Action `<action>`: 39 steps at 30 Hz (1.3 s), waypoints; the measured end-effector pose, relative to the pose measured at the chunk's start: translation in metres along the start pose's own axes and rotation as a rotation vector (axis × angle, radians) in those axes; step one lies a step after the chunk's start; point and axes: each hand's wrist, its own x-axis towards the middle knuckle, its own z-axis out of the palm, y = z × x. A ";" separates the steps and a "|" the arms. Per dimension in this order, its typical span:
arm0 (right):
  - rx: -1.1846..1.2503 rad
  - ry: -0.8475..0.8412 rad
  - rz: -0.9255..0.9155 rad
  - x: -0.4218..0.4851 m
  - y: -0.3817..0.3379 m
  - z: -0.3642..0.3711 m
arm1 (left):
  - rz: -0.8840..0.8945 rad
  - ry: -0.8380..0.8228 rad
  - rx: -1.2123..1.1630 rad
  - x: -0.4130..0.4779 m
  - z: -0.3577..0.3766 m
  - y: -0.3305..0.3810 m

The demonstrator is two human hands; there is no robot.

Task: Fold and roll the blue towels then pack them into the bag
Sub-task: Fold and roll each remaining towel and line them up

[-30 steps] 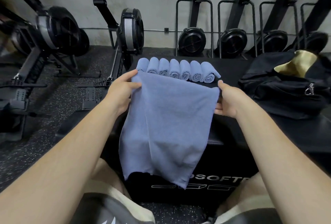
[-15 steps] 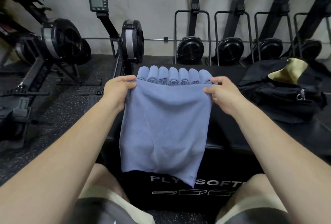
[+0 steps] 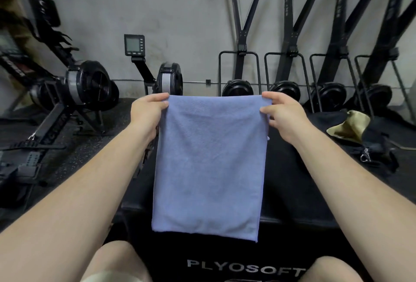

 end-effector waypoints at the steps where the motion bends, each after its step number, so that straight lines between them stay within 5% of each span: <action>1: 0.002 -0.015 -0.005 0.001 -0.005 -0.001 | 0.026 -0.002 0.005 0.000 0.002 0.006; 12: -0.118 0.194 -0.125 0.004 -0.050 -0.011 | 0.226 0.091 -0.002 -0.012 0.012 0.064; 19: -0.061 0.130 -0.173 -0.009 -0.082 -0.013 | 0.312 0.044 0.046 -0.013 0.010 0.086; 29: -0.325 0.252 -0.321 0.006 -0.077 -0.012 | 0.527 0.102 0.483 0.002 0.011 0.083; 39: -0.145 0.199 -0.064 0.053 -0.027 0.004 | 0.201 0.074 0.390 0.050 0.024 0.034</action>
